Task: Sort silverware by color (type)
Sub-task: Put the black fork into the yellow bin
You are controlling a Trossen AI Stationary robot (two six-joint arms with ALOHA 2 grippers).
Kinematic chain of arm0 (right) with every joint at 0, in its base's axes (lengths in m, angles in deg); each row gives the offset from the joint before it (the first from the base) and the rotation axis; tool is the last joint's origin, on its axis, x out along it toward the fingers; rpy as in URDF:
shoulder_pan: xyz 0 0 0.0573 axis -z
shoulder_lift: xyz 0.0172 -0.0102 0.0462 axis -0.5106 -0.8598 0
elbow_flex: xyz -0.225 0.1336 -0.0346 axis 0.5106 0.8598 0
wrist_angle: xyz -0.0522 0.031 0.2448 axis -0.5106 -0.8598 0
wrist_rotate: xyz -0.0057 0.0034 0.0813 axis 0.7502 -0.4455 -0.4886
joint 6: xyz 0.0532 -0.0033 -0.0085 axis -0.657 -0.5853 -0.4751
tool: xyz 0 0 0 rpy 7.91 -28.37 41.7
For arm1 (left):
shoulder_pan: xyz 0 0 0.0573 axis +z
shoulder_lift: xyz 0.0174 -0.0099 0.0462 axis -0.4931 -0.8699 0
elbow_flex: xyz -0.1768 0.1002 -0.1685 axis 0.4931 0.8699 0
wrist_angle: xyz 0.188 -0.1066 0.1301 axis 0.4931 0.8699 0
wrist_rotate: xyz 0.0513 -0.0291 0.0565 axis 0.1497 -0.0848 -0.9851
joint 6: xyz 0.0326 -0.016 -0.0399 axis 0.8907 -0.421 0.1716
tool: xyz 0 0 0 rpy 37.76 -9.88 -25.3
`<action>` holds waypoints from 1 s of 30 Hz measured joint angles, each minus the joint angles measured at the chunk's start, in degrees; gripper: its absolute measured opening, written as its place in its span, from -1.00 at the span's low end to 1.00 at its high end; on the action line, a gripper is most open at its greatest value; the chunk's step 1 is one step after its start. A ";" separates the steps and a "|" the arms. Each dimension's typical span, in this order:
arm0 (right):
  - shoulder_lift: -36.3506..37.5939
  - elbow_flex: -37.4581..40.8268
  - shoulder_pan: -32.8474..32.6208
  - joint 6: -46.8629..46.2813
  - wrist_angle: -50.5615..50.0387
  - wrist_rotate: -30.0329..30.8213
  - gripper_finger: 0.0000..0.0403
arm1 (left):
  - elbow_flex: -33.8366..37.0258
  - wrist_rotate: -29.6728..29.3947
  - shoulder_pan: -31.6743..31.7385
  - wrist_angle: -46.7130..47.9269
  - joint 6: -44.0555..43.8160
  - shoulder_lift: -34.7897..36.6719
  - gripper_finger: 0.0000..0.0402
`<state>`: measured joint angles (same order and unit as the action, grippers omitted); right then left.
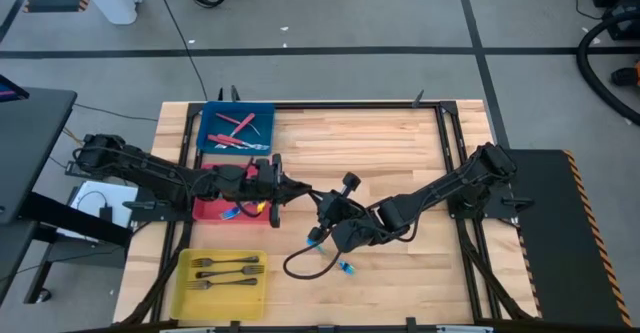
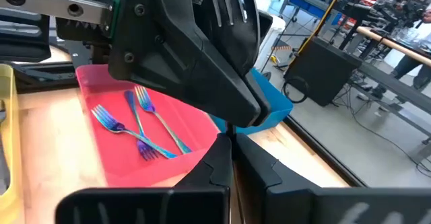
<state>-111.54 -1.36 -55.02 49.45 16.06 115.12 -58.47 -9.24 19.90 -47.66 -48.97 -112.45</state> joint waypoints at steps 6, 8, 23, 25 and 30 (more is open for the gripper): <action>0.00 0.00 0.02 1.82 -0.35 -1.01 -0.82 | 0.00 -0.01 -0.07 0.42 2.34 0.00 -0.98; 0.00 0.00 -0.02 1.14 -0.34 -1.26 -0.77 | -0.02 -0.52 -0.55 1.39 3.00 0.00 -0.98; 0.91 0.00 -1.39 2.42 -6.20 -0.82 -0.60 | -0.03 -0.50 -3.72 19.02 1.93 3.44 -0.99; 1.06 0.00 -1.46 1.08 -7.71 -0.84 -0.59 | -0.03 -0.55 -4.34 21.70 0.23 4.97 -0.99; 1.14 -0.02 -1.44 -1.51 -10.96 -1.21 -0.59 | -0.02 -0.39 -7.32 27.40 -2.29 10.21 -0.99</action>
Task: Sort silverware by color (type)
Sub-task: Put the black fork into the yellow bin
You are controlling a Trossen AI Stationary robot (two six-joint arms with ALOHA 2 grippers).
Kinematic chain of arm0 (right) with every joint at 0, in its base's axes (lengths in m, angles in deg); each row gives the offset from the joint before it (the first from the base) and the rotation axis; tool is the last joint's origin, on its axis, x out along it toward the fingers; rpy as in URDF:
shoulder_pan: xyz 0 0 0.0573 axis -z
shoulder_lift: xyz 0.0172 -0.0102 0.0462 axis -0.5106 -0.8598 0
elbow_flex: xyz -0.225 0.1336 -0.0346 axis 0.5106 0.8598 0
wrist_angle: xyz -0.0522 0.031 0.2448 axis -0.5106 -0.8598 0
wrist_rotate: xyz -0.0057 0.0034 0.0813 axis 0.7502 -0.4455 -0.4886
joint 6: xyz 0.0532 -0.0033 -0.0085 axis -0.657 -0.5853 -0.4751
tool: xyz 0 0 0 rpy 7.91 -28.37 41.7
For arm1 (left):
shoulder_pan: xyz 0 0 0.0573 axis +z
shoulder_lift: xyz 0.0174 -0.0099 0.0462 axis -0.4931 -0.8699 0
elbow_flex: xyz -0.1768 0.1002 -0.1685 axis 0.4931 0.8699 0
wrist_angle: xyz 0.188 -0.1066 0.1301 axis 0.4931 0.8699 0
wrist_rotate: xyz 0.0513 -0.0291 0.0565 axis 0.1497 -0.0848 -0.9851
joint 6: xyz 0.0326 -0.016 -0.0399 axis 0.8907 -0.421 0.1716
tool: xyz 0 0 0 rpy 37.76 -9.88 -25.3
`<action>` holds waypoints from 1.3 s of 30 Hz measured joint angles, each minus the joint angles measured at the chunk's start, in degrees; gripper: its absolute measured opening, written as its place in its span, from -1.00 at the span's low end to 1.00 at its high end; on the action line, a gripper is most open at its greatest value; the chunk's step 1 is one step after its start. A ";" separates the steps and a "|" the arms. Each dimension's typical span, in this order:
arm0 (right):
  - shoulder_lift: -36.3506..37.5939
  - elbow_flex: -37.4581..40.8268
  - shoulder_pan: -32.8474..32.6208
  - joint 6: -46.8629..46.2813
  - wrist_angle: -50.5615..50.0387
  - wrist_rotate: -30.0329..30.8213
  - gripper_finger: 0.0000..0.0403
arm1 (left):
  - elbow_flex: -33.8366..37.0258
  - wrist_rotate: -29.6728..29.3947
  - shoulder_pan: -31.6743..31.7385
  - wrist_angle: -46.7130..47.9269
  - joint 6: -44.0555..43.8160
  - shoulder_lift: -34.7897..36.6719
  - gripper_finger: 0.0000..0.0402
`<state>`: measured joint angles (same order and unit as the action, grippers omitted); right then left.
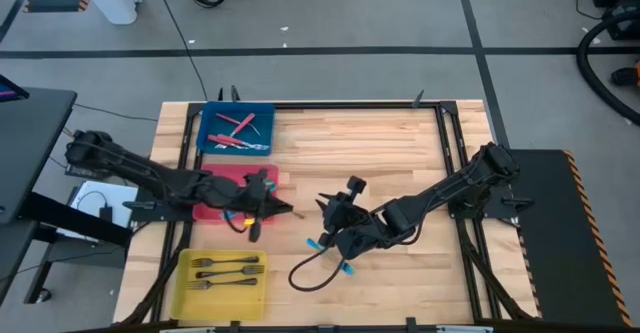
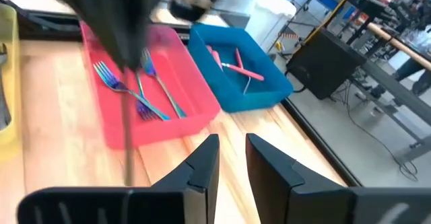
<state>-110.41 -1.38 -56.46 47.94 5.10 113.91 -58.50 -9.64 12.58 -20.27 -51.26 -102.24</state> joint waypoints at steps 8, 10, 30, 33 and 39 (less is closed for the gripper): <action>0.00 0.00 0.02 -3.62 -5.70 0.29 -0.59 | 0.00 8.15 -6.47 10.76 -6.94 10.19 -0.99; 0.00 0.00 0.17 -4.74 -6.49 0.37 -0.59 | 0.00 13.69 -8.06 13.04 -10.75 12.37 -0.99; 0.00 0.00 3.54 -8.27 -7.71 -3.01 -0.59 | -0.02 19.57 -21.77 48.99 -42.29 13.92 -0.99; 0.00 0.00 3.96 -8.27 -8.15 -3.02 -0.59 | -0.02 19.66 -22.55 50.98 -44.73 12.72 -0.99; 0.00 0.00 4.27 -8.82 -10.13 -3.06 -0.59 | -0.02 19.72 -24.18 51.45 -45.14 9.66 -0.99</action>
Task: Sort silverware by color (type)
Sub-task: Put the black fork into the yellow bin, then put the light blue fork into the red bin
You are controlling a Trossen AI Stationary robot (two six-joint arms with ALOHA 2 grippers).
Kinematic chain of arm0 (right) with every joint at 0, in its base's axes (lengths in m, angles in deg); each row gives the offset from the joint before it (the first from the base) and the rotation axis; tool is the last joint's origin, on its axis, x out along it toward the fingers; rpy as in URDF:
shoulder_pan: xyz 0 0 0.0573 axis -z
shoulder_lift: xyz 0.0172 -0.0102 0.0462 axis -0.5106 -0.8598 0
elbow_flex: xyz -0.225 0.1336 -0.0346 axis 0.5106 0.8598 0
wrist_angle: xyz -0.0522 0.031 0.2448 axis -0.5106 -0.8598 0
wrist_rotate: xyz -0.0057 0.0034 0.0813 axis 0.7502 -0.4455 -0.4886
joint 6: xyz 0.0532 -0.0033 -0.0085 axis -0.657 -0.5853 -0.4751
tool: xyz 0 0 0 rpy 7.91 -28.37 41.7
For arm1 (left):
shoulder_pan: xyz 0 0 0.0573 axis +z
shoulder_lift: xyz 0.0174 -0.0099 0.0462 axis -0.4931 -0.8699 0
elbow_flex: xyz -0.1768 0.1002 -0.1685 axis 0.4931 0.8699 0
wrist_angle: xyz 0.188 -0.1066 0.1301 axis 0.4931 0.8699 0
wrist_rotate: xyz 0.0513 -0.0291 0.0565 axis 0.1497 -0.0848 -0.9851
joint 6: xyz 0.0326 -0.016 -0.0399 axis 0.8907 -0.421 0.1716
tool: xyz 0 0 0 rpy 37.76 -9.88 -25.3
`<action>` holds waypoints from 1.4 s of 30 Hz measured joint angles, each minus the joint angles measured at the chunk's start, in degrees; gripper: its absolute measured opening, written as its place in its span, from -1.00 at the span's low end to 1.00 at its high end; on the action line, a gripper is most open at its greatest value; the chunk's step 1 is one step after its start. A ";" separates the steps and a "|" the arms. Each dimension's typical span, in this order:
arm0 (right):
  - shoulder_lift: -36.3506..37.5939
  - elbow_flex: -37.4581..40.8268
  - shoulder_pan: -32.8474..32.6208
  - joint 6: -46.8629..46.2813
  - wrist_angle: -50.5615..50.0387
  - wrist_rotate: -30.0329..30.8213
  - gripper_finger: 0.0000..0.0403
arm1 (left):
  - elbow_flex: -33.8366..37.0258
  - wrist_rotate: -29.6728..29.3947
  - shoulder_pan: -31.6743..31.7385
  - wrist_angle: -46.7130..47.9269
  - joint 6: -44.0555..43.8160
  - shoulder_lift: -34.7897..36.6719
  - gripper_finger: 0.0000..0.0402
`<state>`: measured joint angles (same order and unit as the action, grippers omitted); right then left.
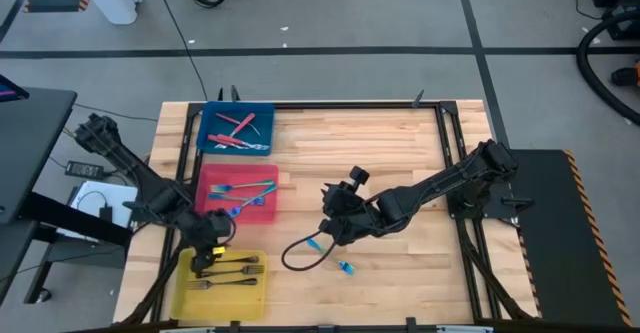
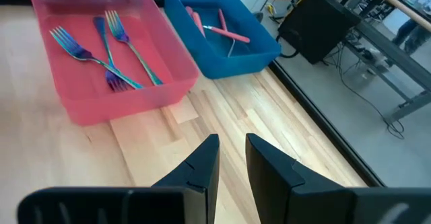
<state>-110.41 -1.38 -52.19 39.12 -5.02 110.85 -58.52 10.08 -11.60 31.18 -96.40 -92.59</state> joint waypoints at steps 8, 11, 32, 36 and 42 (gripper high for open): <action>0.00 0.00 -0.01 -4.86 -4.86 -0.02 -0.59 | 0.00 1.03 -3.07 -1.58 -0.01 -7.12 -0.95; 0.00 0.00 -0.01 -5.40 -5.23 -0.02 -0.59 | 0.00 1.07 -3.68 -3.41 0.02 -9.83 -0.95; 0.00 0.01 2.22 -4.32 -5.37 -16.59 -0.59 | 0.00 -2.54 -3.70 -11.17 2.25 -14.34 -0.61; 0.00 0.00 2.20 -3.40 -6.22 -23.10 -0.59 | 0.00 -4.85 -2.46 -11.19 2.21 -14.34 -0.52; -0.04 2.95 1.78 -4.40 -3.86 -33.27 -0.59 | 0.00 -4.90 0.80 -11.44 2.16 -14.34 -0.51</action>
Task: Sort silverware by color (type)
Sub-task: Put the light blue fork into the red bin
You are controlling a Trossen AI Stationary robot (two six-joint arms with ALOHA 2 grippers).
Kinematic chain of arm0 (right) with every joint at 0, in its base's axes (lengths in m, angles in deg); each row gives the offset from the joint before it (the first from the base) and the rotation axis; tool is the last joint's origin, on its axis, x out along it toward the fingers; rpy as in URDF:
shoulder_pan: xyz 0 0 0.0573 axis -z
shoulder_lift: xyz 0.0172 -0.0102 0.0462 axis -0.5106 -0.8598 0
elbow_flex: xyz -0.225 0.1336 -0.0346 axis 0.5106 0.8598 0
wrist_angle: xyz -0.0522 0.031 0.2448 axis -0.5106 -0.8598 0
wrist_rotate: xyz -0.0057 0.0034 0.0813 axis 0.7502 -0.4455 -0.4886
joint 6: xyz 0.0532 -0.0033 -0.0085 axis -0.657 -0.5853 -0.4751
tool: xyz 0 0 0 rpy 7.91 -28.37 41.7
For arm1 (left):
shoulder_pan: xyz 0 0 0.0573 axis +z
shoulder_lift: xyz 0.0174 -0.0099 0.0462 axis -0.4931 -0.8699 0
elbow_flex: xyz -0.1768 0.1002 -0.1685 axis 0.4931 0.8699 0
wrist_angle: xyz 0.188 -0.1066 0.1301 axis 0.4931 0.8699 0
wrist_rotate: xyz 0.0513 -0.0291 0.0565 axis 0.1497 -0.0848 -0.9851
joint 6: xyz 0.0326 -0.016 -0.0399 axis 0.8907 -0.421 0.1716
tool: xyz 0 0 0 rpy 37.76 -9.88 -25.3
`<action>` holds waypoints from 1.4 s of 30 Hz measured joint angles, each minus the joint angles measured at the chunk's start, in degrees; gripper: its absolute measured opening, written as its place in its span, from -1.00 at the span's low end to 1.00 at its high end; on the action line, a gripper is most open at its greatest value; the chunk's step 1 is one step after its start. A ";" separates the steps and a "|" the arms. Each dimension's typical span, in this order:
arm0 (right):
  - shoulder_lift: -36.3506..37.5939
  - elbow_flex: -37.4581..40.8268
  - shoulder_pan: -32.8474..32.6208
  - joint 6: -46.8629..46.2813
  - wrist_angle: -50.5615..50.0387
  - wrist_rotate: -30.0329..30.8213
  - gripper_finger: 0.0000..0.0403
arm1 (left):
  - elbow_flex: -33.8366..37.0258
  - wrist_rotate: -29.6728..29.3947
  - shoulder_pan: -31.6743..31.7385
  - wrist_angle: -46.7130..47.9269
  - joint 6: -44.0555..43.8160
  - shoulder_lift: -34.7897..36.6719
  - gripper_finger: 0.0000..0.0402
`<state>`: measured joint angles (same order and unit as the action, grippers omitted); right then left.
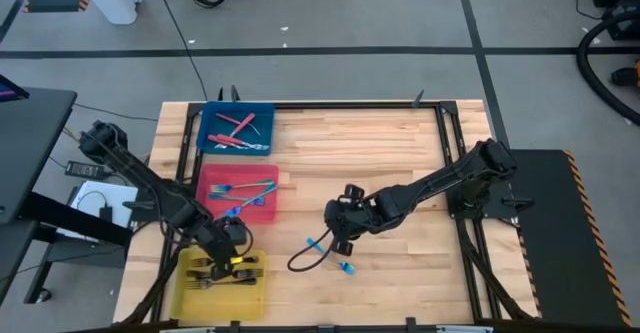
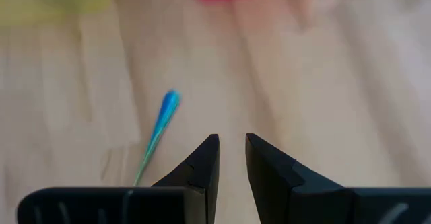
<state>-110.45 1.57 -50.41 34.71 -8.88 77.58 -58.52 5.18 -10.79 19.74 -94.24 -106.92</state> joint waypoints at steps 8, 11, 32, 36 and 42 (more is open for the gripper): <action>-0.09 10.26 -0.74 -3.90 14.57 -9.01 -0.59 | 0.00 0.17 3.33 -1.30 2.08 0.00 -0.51; -0.10 13.25 -1.37 -3.58 19.83 -11.84 -0.59 | 0.02 0.15 4.87 -4.12 1.24 0.00 -0.51; -6.17 14.41 -7.65 -5.51 33.64 -4.71 -0.60 | 0.02 -0.23 14.07 -23.75 16.45 0.04 -0.51; -9.40 12.72 -8.57 -7.05 33.72 -4.96 -0.61 | 0.02 -1.86 14.30 -23.93 16.67 0.04 -0.51; -12.44 11.21 -9.43 -9.18 32.35 -3.80 -0.61 | 0.04 -3.51 14.09 -24.19 17.31 0.04 -0.51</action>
<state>-122.89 12.78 -59.84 25.53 23.47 73.77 -58.47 1.67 3.30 -4.46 -76.93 -106.88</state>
